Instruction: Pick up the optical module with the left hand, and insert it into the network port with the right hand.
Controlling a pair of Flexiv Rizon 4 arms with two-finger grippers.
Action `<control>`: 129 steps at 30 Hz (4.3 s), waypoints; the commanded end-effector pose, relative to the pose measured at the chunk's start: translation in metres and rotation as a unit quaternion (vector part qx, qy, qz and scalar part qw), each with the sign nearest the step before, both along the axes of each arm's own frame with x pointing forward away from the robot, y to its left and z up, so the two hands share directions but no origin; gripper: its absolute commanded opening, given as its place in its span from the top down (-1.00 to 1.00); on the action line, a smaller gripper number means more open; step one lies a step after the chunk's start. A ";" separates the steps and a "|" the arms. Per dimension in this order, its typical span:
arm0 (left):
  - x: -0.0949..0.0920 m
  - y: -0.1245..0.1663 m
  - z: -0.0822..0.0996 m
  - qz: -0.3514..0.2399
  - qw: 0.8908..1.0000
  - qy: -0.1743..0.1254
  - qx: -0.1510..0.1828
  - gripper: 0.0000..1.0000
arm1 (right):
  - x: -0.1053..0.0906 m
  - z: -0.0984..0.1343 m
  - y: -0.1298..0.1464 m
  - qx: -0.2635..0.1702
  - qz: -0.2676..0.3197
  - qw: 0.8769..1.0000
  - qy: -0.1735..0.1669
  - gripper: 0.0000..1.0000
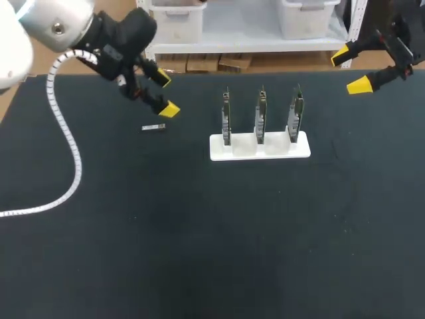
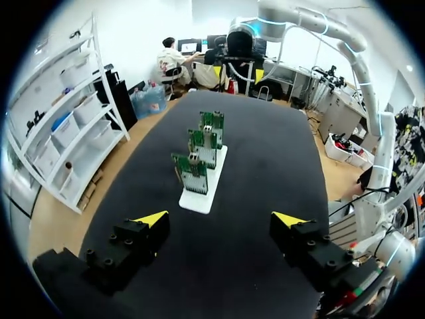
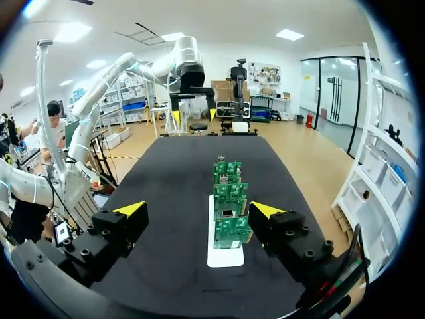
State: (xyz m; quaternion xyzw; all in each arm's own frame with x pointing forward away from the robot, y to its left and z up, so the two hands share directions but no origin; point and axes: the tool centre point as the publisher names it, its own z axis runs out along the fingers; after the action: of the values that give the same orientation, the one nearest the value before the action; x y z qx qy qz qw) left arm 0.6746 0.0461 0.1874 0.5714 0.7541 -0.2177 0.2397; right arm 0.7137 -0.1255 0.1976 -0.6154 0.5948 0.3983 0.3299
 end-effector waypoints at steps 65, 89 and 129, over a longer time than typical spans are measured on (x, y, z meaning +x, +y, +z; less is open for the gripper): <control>0.085 0.054 -0.114 -0.084 0.978 0.105 0.158 -1.00 | 0.001 0.000 0.000 0.000 0.000 1.000 0.000 -1.00; 0.089 0.058 -0.117 -0.041 0.942 0.145 0.300 -1.00 | 0.001 0.000 0.000 0.000 0.000 1.000 0.000 -1.00; 0.118 0.086 -0.175 -0.040 0.941 0.087 0.325 -1.00 | 0.001 0.000 0.000 0.000 0.000 1.000 0.000 -1.00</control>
State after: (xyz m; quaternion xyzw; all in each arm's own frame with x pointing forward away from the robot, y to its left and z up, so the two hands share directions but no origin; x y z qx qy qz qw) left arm 0.7849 0.1367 0.0108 0.6243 0.7806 -0.0189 -0.0244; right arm 0.7138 -0.1255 0.1976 -0.6154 0.5948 0.3983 0.3299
